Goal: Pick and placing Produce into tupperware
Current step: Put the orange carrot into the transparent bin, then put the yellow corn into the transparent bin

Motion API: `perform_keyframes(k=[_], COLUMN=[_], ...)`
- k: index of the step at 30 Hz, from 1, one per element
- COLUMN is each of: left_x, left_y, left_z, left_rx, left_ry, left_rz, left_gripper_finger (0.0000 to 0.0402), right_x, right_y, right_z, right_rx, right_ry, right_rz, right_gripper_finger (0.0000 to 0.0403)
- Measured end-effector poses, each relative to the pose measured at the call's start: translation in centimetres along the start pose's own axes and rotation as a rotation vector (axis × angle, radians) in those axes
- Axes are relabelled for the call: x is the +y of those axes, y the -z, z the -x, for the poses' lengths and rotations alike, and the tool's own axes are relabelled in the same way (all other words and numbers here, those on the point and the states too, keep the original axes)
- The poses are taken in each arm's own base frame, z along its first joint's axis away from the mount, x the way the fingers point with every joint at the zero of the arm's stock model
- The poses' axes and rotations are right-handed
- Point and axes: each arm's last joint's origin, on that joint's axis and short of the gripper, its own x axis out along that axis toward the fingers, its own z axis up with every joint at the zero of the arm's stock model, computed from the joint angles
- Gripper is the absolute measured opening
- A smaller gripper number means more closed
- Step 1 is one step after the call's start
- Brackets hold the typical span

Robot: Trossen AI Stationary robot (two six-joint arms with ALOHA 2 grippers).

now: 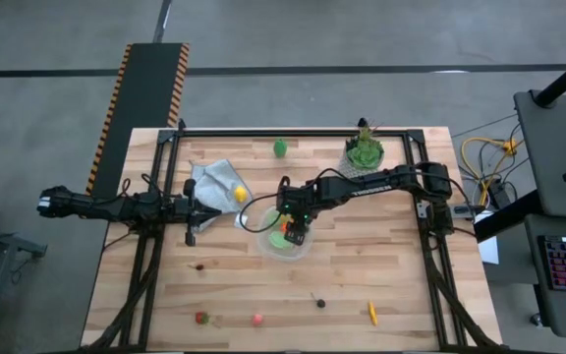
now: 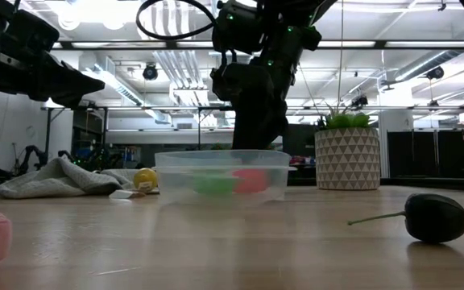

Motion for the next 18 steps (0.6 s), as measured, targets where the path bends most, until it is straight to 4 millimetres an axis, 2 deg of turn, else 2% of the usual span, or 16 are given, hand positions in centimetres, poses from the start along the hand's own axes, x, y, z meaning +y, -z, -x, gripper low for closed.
perform_keyframes(k=[10,18], left_x=[0.0,0.0], left_y=[0.0,0.0], left_z=[0.0,0.0], left_rx=[0.001,-0.001], left_ry=[0.0,0.0], left_rz=[0.0,0.001], left_gripper_finger=[0.0,0.0], right_x=[0.1,1.3], right_y=[-0.2,-2.5], right_z=[0.5,2.0], right_rx=[-0.016,-0.178], right_ry=[-0.001,-0.033], right_rz=[0.051,0.194], right_gripper_finger=[0.021,0.021])
